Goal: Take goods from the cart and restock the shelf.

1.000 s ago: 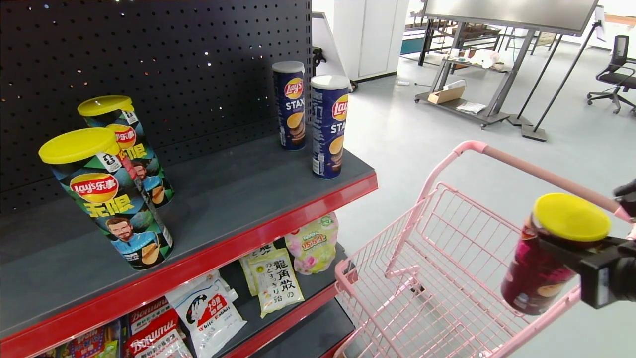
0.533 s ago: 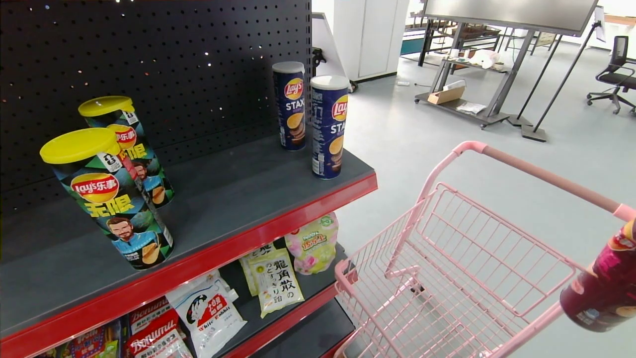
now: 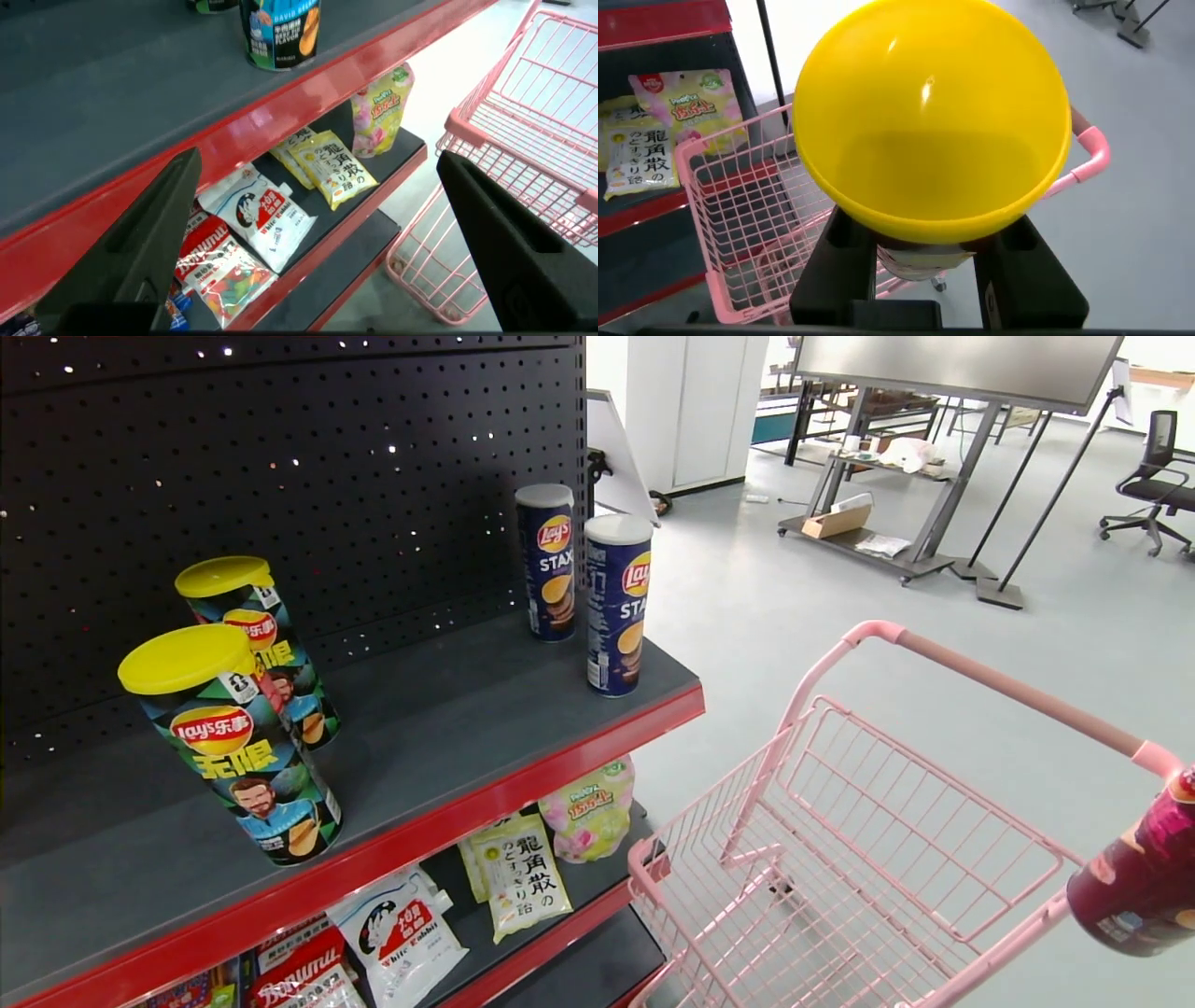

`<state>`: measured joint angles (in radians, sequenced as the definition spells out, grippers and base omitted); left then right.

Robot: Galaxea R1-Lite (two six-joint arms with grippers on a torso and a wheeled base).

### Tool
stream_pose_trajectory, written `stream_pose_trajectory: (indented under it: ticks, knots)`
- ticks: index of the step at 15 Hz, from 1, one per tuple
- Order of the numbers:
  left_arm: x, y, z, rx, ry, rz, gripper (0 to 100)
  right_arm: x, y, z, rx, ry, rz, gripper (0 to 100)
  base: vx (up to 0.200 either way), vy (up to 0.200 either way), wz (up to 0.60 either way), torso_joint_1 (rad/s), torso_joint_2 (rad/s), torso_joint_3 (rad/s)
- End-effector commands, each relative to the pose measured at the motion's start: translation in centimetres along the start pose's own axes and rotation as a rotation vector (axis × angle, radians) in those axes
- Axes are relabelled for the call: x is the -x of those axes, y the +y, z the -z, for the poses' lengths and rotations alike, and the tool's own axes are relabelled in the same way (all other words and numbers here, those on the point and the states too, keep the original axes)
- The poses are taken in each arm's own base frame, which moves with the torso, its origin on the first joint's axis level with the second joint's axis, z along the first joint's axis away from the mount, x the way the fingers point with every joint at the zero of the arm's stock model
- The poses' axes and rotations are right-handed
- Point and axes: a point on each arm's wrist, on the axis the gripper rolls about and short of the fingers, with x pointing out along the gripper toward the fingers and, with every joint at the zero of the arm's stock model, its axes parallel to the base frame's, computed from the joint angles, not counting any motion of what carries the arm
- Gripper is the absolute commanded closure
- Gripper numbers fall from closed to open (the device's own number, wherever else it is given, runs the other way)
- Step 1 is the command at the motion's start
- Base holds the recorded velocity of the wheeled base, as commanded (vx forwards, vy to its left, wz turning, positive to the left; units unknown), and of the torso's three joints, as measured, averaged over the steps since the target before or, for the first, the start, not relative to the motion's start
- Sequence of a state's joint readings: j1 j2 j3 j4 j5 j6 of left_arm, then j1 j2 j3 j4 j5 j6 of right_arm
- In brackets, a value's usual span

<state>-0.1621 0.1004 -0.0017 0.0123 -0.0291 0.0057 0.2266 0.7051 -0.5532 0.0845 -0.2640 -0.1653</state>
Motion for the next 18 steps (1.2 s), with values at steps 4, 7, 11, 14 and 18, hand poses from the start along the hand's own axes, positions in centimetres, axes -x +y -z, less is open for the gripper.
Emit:
stream_pose_trajectory:
  ticks: [4, 7, 11, 14, 18]
  knots:
    - [-0.01, 0.0, 0.0, 0.0, 0.001, 0.0, 0, -0.41, 0.11, -0.06, 0.004, 0.014, -0.003, 100, 0.0, 0.0, 0.0, 0.159, -0.36, -0.205]
    - [-0.01, 0.0, 0.0, 0.0, 0.001, 0.0, 0, -0.53, 0.12, -0.1, 0.005, 0.019, -0.001, 100, 0.0, 0.0, 0.2, 0.162, -0.36, -0.203]
    - [-0.01, 0.0, 0.0, 0.0, 0.001, 0.0, 0, -0.56, 0.13, 0.03, 0.007, 0.027, 0.001, 100, 0.0, 0.0, 0.6, 0.057, -0.13, -0.071]
    - [-0.01, 0.0, 0.0, 0.0, 0.001, 0.0, 0, -0.57, 0.15, 0.07, 0.007, 0.028, -0.001, 100, 0.0, 0.0, 0.6, 0.019, 0.0, -0.006]
    - [-0.01, 0.0, 0.0, 0.0, 0.001, 0.0, 0, -0.34, 0.13, 0.32, 0.006, 0.024, 0.0, 100, 0.0, 0.0, 0.6, 0.004, 0.0, -0.001]
